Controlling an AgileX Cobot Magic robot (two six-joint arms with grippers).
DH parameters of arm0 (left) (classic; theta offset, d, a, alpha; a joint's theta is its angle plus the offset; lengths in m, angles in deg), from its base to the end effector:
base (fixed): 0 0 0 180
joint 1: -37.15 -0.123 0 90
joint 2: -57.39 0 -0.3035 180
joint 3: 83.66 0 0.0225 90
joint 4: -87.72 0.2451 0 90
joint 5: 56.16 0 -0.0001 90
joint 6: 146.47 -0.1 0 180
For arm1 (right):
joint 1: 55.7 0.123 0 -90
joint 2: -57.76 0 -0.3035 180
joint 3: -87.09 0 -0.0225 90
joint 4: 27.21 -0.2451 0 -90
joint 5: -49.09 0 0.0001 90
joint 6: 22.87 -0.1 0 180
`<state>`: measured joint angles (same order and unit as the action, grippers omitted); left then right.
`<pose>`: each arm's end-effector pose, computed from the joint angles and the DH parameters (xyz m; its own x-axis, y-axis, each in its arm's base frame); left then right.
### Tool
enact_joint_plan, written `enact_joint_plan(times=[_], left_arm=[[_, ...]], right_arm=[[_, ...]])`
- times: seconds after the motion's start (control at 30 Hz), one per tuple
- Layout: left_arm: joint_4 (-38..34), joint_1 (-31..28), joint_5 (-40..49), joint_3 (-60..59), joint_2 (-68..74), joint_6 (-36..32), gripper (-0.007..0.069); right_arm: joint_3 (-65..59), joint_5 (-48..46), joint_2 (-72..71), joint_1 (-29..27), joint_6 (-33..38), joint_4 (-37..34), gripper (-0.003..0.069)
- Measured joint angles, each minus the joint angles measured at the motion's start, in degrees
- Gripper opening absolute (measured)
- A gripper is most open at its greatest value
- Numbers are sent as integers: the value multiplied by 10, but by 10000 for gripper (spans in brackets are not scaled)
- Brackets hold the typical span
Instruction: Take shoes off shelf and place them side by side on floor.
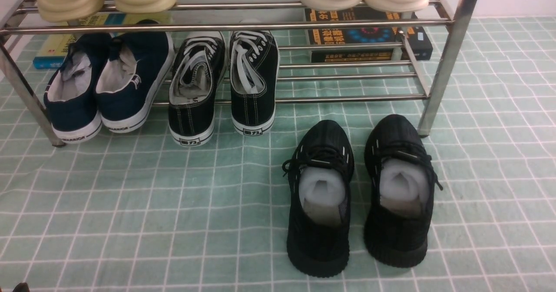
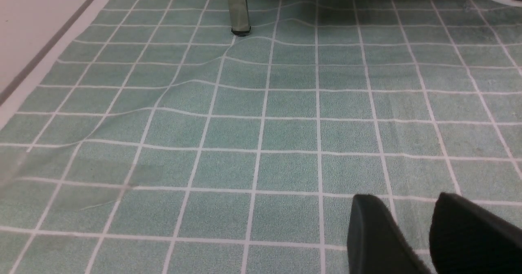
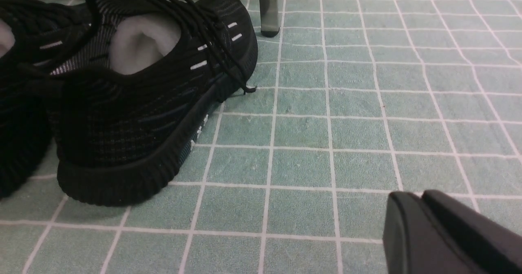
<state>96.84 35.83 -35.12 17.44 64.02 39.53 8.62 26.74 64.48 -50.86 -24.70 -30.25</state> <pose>0.0368 0.0066 0.1714 -0.2842 0.0374 -0.9580 -0.0652 0.9962 0.0582 0.0360 0.0051 0.1713 -0.3072 0.0552 -0.9500 -0.0789 0.9934 0.0832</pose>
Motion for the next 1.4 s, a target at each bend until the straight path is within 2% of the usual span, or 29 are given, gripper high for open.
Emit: enact_joint_plan(times=[1.4], left_arm=[[0, 0, 0, 0, 0, 0, 242]], right_arm=[[0, -1, 0, 0, 0, 0, 116]])
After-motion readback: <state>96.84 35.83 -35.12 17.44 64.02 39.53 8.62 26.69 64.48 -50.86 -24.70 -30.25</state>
